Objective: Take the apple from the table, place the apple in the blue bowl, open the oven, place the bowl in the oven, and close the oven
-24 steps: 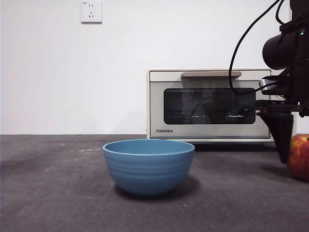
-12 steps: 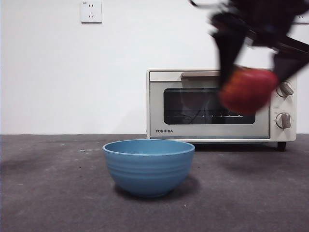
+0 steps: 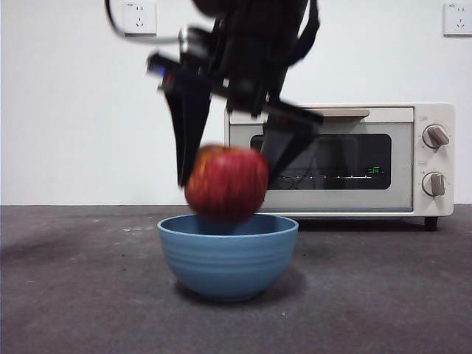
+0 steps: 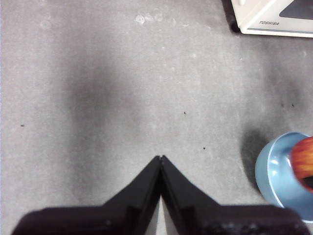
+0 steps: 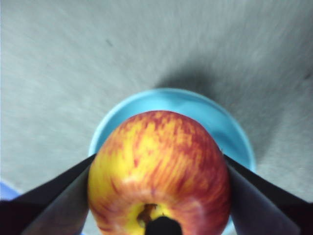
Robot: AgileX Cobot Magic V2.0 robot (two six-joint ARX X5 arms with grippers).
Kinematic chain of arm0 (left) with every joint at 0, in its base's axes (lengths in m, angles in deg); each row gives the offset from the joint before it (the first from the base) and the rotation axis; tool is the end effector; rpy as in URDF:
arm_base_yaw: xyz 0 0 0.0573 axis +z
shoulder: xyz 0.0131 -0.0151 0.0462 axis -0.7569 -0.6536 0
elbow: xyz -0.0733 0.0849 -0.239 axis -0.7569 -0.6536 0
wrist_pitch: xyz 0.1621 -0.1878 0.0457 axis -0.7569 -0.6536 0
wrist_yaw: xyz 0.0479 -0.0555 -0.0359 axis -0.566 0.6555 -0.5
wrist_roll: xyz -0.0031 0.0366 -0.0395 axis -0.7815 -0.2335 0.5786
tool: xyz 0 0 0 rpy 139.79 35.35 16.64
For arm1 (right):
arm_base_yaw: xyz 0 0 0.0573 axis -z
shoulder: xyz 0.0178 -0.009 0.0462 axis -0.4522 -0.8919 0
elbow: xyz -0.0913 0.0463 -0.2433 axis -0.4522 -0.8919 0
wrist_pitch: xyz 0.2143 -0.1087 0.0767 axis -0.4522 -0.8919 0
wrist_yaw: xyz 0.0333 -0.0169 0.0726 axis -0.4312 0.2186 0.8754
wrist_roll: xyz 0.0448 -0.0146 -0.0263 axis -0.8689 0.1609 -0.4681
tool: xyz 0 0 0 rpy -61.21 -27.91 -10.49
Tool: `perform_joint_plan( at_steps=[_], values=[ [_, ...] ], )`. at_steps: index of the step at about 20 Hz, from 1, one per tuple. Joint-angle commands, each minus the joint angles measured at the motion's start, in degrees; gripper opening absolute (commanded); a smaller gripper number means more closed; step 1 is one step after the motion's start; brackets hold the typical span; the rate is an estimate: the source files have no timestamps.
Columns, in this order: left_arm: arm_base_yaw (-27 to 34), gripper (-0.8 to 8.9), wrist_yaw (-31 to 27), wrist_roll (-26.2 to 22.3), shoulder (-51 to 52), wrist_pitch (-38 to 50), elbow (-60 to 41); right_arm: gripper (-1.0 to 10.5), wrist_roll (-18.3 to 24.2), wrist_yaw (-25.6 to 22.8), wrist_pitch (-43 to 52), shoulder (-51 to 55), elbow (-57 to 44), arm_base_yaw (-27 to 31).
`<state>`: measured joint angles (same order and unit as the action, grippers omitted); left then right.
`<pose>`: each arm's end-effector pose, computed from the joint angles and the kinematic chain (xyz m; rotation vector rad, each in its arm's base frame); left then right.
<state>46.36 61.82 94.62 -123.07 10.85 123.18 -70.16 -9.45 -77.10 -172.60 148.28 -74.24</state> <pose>0.1912 -0.0163 0.3017 -0.1959 0.8712 -0.2187 0.2486 0.2736 0.2367 -0.2313 1.3071 0.5937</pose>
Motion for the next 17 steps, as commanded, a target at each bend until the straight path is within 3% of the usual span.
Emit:
perform_joint_plan(
  at_steps=[1,10,14,17],
  values=[
    [-0.2,-0.04,0.2,-1.3,-0.1,0.0,0.0,-0.1,-0.7,0.0,0.7,-3.0,0.2,-0.3],
    [-0.2,-0.04,0.2,-1.7,-0.8,0.1,0.0,0.2,-1.3,0.2,0.9,-8.0,0.2,-0.8],
    [-0.2,-0.04,0.2,-1.7,-1.2,0.1,0.0,3.9,-1.7,0.1,0.1,-8.0,0.2,-0.7],
    [-0.2,-0.04,0.2,-1.8,-1.3,0.1,0.0,4.9,-1.7,0.1,0.0,-7.9,0.2,-1.1]
  ],
)
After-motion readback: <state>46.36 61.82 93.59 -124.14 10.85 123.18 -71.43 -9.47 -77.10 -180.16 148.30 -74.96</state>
